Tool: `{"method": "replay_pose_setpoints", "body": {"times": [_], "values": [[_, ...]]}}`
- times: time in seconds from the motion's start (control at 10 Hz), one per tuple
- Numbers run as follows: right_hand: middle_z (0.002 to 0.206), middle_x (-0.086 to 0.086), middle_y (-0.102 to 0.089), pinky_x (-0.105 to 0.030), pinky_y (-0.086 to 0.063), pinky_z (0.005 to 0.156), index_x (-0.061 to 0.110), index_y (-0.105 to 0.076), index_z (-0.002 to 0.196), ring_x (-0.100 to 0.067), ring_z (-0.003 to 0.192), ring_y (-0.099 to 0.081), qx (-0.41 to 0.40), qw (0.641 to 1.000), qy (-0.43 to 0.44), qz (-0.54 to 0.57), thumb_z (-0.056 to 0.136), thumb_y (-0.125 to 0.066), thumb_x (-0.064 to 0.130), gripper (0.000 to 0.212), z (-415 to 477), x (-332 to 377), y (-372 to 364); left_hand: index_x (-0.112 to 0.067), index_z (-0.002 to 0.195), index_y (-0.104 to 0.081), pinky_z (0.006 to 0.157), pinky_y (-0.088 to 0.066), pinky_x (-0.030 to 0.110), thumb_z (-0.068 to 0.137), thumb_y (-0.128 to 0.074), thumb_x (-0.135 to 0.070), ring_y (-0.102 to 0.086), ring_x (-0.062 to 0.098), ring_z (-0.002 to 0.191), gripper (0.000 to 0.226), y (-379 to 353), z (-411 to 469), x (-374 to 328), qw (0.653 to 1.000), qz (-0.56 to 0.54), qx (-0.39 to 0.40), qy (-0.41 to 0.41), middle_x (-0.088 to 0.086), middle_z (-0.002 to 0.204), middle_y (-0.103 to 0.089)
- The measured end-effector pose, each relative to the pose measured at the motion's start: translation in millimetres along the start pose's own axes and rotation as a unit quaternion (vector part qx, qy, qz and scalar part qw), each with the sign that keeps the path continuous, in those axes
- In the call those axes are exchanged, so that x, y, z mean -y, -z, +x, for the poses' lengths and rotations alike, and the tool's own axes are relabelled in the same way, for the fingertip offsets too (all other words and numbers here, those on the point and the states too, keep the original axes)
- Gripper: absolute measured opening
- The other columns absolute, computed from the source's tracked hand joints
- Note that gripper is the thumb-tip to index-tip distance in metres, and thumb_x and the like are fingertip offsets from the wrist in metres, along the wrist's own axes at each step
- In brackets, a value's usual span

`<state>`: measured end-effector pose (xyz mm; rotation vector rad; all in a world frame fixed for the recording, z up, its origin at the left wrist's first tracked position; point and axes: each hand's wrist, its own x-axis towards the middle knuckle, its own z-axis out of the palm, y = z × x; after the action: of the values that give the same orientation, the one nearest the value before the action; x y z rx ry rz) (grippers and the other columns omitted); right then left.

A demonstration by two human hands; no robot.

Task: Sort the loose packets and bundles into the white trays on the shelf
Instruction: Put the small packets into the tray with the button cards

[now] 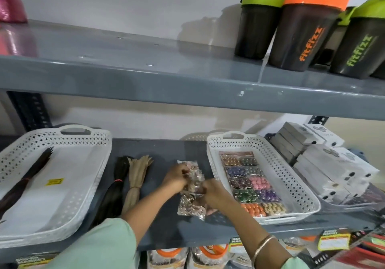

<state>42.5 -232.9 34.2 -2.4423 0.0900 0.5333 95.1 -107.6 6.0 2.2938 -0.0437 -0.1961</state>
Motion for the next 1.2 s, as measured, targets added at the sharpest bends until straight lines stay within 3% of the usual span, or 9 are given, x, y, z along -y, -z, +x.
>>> {"method": "replay_pose_setpoints", "body": {"times": [0.1, 0.2, 0.3, 0.5, 0.7, 0.8, 0.9, 1.1, 1.2], "values": [[0.089, -0.017, -0.068, -0.027, -0.060, 0.062, 0.006, -0.062, 0.085, -0.017, 0.063, -0.064, -0.009, 0.995, 0.034, 0.092, 0.081, -0.066, 0.003, 0.007, -11, -3, 48, -0.012, 0.082, -0.067, 0.050, -0.037, 0.016, 0.079, -0.069, -0.011, -0.053, 0.011, 0.066, 0.004, 23, 2, -15, 0.994, -0.095, -0.062, -0.001, 0.005, 0.079, -0.063], [0.095, -0.014, -0.067, -0.018, -0.058, 0.056, -0.002, -0.060, 0.108, -0.012, 0.065, -0.063, -0.044, 0.992, 0.025, 0.117, 0.086, -0.060, 0.003, 0.023, -17, -18, 96, -0.005, 0.092, -0.069, 0.057, -0.039, 0.024, 0.085, -0.063, -0.014, -0.055, 0.015, 0.076, 0.013, 21, 1, -40, 0.991, -0.123, -0.058, -0.015, 0.010, 0.088, -0.066], [0.080, -0.002, -0.058, -0.017, -0.049, 0.057, 0.001, -0.056, 0.117, -0.010, 0.065, -0.053, -0.093, 0.989, -0.050, 0.099, 0.090, -0.055, 0.008, 0.028, -17, -66, 152, -0.001, 0.107, -0.066, 0.070, -0.048, 0.025, 0.089, -0.057, -0.011, -0.056, 0.016, 0.084, 0.023, -12, 2, -82, 0.994, -0.100, 0.019, -0.029, 0.008, 0.102, -0.067], [0.067, 0.000, -0.050, -0.023, -0.046, 0.064, -0.003, -0.057, 0.118, -0.011, 0.060, -0.047, -0.074, 0.985, -0.150, -0.040, 0.090, -0.056, 0.013, 0.032, 18, -136, 157, 0.000, 0.114, -0.062, 0.086, -0.051, 0.027, 0.087, -0.057, -0.003, -0.062, 0.027, 0.109, 0.028, -91, 22, -116, 0.996, -0.014, 0.091, -0.004, 0.016, 0.121, -0.064], [0.086, -0.009, -0.057, -0.016, -0.041, 0.047, -0.008, -0.057, 0.116, -0.015, 0.065, -0.051, -0.104, 0.981, -0.136, -0.093, 0.088, -0.052, 0.000, 0.029, 47, -164, 138, -0.001, 0.125, -0.052, 0.087, -0.050, 0.026, 0.086, -0.056, 0.002, -0.061, 0.026, 0.111, 0.039, -136, 35, -108, 0.996, 0.060, 0.063, 0.018, 0.015, 0.123, -0.061], [0.090, -0.015, -0.063, -0.018, -0.050, 0.055, -0.007, -0.059, 0.113, -0.022, 0.072, -0.060, -0.126, 0.980, -0.135, -0.081, 0.088, -0.051, 0.001, 0.027, 51, -165, 133, -0.001, 0.125, -0.052, 0.088, -0.051, 0.029, 0.086, -0.055, 0.004, -0.062, 0.027, 0.111, 0.039, -137, 35, -103, 0.995, 0.082, 0.056, 0.008, 0.016, 0.126, -0.061], [0.114, -0.019, -0.066, -0.032, -0.050, 0.088, 0.002, -0.065, 0.109, -0.033, 0.105, -0.061, -0.145, 0.978, -0.121, -0.091, 0.087, -0.052, 0.013, 0.028, 51, -165, 133, -0.004, 0.114, -0.058, 0.086, -0.056, 0.036, 0.088, -0.046, 0.001, -0.064, 0.028, 0.103, 0.029, -135, 33, -100, 0.994, 0.108, 0.029, 0.000, 0.015, 0.118, -0.064], [0.117, -0.016, -0.065, -0.031, -0.050, 0.083, 0.003, -0.063, 0.109, -0.025, 0.097, -0.062, -0.272, 0.959, -0.055, -0.059, 0.087, -0.056, 0.006, 0.023, 38, -110, 140, -0.006, 0.093, -0.064, 0.075, -0.053, 0.032, 0.089, -0.049, -0.008, -0.062, 0.019, 0.085, 0.015, -70, 20, -105, 0.988, -0.003, -0.108, -0.111, 0.004, 0.099, -0.061], [0.111, -0.015, -0.070, -0.021, -0.048, 0.080, 0.001, -0.068, 0.102, -0.024, 0.099, -0.066, -0.305, 0.952, 0.015, -0.020, 0.086, -0.057, 0.002, 0.019, 37, -68, 132, -0.002, 0.079, -0.066, 0.071, -0.049, 0.035, 0.088, -0.054, -0.011, -0.061, 0.021, 0.074, 0.018, -31, 34, -83, 0.988, -0.036, -0.139, -0.059, 0.013, 0.085, -0.068]]}}
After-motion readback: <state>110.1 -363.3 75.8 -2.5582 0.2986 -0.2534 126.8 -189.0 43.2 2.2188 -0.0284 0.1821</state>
